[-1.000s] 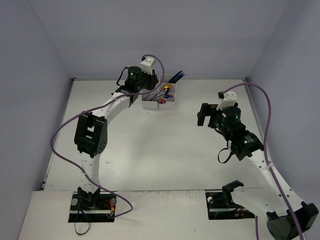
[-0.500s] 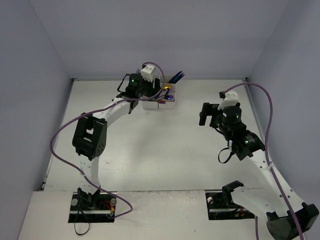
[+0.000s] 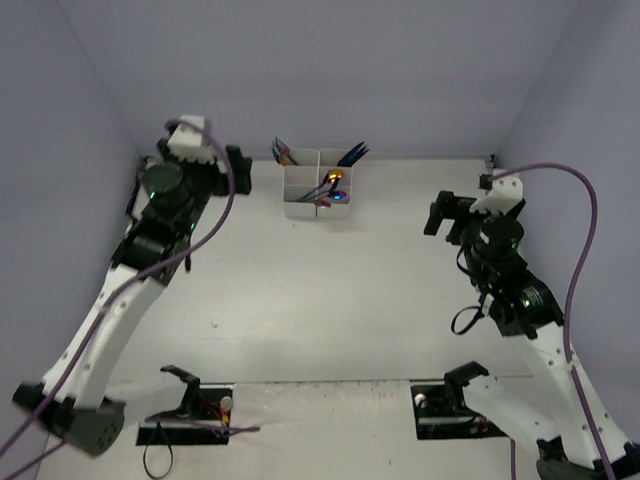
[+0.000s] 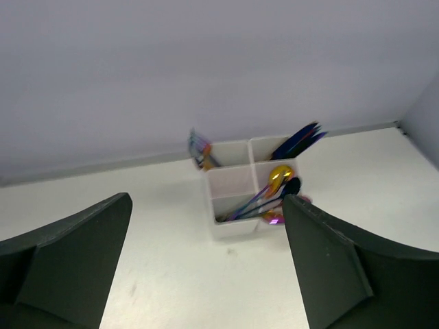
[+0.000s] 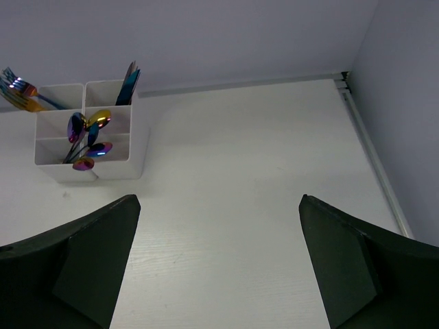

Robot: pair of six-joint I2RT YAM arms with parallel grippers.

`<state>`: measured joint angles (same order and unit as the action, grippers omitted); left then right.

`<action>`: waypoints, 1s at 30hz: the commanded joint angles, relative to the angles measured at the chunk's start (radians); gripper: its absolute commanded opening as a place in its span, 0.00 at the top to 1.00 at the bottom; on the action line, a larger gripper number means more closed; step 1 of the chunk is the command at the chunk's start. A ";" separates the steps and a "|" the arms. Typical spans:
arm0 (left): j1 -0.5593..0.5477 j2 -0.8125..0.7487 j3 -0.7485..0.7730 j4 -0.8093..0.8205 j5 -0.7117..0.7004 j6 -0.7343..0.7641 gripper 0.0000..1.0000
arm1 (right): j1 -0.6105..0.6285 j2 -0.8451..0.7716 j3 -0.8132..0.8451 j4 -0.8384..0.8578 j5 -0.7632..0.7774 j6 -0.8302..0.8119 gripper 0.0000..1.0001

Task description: Sort the eating utensils into containers

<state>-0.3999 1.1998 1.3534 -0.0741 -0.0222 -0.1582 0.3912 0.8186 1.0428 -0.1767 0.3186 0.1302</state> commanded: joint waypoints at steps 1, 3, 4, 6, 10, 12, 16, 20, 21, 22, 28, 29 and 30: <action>0.015 -0.211 -0.107 -0.288 -0.211 -0.028 0.08 | -0.007 -0.057 0.000 0.046 0.218 0.054 0.00; 0.016 -0.323 -0.143 -0.338 -0.240 -0.035 0.08 | -0.007 -0.063 -0.016 0.043 0.234 0.057 0.00; 0.016 -0.372 -0.168 -0.360 -0.247 -0.037 0.08 | -0.007 -0.066 -0.021 0.041 0.223 0.047 0.00; 0.016 -0.445 -0.207 -0.400 -0.261 -0.033 0.08 | -0.008 -0.069 -0.031 0.040 0.186 0.018 0.00; 0.018 -0.551 -0.267 -0.490 -0.318 -0.033 0.08 | -0.006 -0.077 -0.033 0.039 0.150 0.005 0.00; 0.018 -0.588 -0.287 -0.527 -0.335 -0.044 0.08 | -0.006 -0.087 -0.027 0.039 0.136 -0.017 0.00; 0.018 -0.648 -0.321 -0.548 -0.367 -0.072 0.08 | -0.006 -0.111 -0.024 0.035 0.101 -0.027 0.00; 0.018 -0.647 -0.293 -0.581 -0.386 -0.076 0.08 | -0.006 -0.130 -0.019 0.029 0.090 -0.018 0.00; 0.018 -0.633 -0.276 -0.597 -0.386 -0.069 0.08 | -0.006 -0.138 -0.015 0.027 0.079 -0.016 0.00; 0.018 -0.626 -0.259 -0.614 -0.384 -0.061 0.08 | -0.006 -0.143 -0.012 0.025 0.075 -0.015 0.00; 0.018 -0.610 -0.238 -0.651 -0.397 -0.084 0.08 | 0.043 -0.173 -0.002 0.024 0.120 -0.033 0.00; 0.018 -0.608 -0.241 -0.651 -0.399 -0.087 0.08 | 0.052 -0.175 -0.003 0.024 0.121 -0.035 0.00; 0.018 -0.605 -0.243 -0.650 -0.400 -0.088 0.08 | 0.060 -0.176 -0.006 0.025 0.122 -0.037 0.00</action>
